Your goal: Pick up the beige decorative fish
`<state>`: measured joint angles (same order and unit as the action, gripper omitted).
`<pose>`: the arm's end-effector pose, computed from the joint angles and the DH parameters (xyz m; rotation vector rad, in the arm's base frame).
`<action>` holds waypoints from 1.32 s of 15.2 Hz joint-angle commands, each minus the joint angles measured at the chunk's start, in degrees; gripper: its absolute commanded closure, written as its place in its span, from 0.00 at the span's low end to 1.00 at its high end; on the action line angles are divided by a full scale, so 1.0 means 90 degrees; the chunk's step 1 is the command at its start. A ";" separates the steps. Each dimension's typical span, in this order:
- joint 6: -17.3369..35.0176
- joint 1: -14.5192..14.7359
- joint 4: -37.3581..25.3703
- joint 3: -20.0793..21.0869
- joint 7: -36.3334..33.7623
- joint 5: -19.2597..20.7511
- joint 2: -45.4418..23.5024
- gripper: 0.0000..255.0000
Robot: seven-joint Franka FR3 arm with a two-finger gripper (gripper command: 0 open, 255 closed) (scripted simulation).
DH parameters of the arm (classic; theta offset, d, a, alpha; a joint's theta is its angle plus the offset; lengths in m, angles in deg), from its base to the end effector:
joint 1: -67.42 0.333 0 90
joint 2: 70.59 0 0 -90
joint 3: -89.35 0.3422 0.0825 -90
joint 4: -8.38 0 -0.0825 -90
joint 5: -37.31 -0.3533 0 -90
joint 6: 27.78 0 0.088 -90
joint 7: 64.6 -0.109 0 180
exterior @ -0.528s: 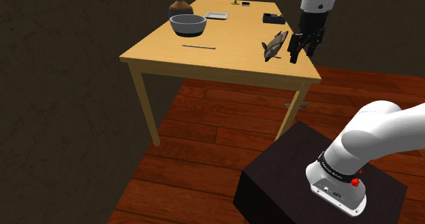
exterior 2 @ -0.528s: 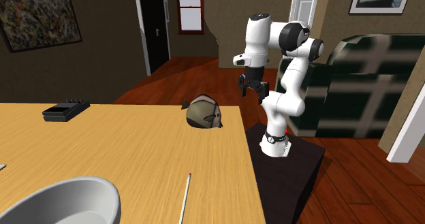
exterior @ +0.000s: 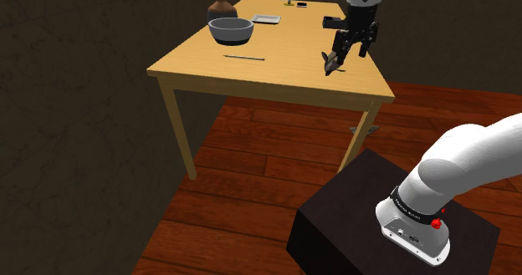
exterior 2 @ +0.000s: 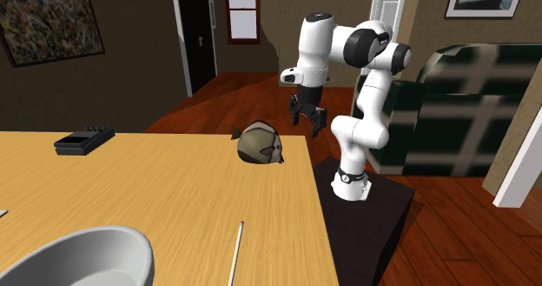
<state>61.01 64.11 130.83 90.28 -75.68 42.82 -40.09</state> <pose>0.3345 -0.0229 0.6270 3.0113 -0.3582 -0.0717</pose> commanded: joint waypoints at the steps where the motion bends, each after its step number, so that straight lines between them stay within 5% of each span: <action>1: 0.0102 -0.0063 -0.0398 0.0064 -0.0197 0.0091 -0.0444 0.00; 10: 0.0121 -0.0295 -0.2608 0.0211 -0.0939 0.0631 -0.2473 0.00; 19: 0.0774 -0.0296 -0.1830 0.0192 -0.1047 0.0635 -0.2356 0.00; 20: 0.0778 -0.0295 -0.1830 0.0194 -0.1051 0.0634 -0.2360 1.00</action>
<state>67.79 61.46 114.10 92.04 -85.12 48.53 -61.39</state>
